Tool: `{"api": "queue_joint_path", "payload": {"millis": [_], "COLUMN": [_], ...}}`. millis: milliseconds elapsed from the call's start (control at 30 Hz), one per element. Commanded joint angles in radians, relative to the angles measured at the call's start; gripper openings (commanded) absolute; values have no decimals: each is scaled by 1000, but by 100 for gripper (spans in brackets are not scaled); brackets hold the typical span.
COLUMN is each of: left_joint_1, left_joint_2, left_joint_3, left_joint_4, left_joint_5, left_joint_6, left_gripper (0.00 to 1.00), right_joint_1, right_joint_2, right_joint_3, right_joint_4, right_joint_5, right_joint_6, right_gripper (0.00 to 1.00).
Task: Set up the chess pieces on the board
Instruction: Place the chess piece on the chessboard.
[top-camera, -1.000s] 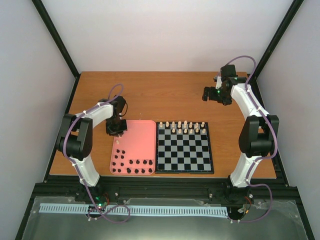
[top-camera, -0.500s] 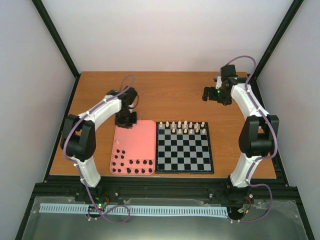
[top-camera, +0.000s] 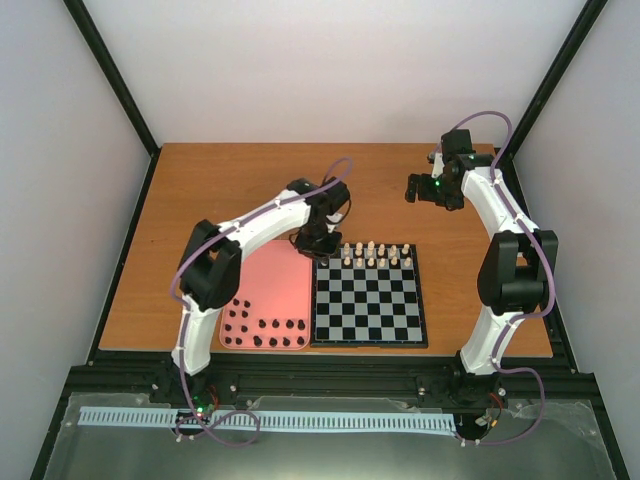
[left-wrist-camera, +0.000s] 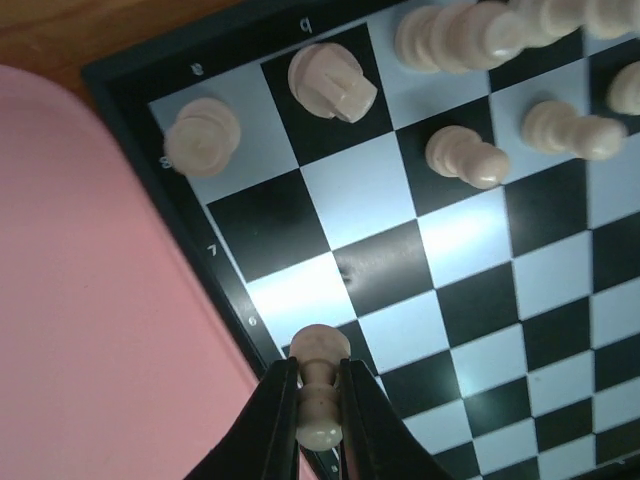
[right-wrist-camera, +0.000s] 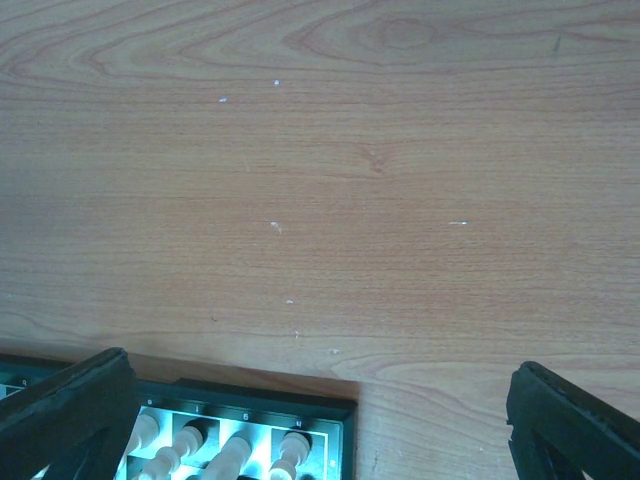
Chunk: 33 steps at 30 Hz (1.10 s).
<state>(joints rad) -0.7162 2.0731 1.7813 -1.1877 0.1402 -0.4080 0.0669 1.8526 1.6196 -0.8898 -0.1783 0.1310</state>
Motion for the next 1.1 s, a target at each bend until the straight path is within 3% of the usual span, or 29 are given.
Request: {"api": "queue_joint_path", "payload": {"millis": [0, 400, 1067], "left_joint_1": [-15, -20, -23], "left_joint_2": [74, 214, 267], "left_joint_3": [94, 263, 280], "left_joint_4": [-43, -74, -80], "left_joint_5": [-2, -3, 24], "left_joint_6": [44, 69, 89], "left_gripper": [1, 1, 3], "right_joint_1": [-6, -6, -5], "right_joint_2": [5, 6, 19], "right_joint_3": [3, 0, 5], "right_joint_4": [-2, 4, 4], "right_joint_5": [13, 11, 9], "right_joint_6": [-13, -12, -14], "right_gripper": [100, 100, 100]}}
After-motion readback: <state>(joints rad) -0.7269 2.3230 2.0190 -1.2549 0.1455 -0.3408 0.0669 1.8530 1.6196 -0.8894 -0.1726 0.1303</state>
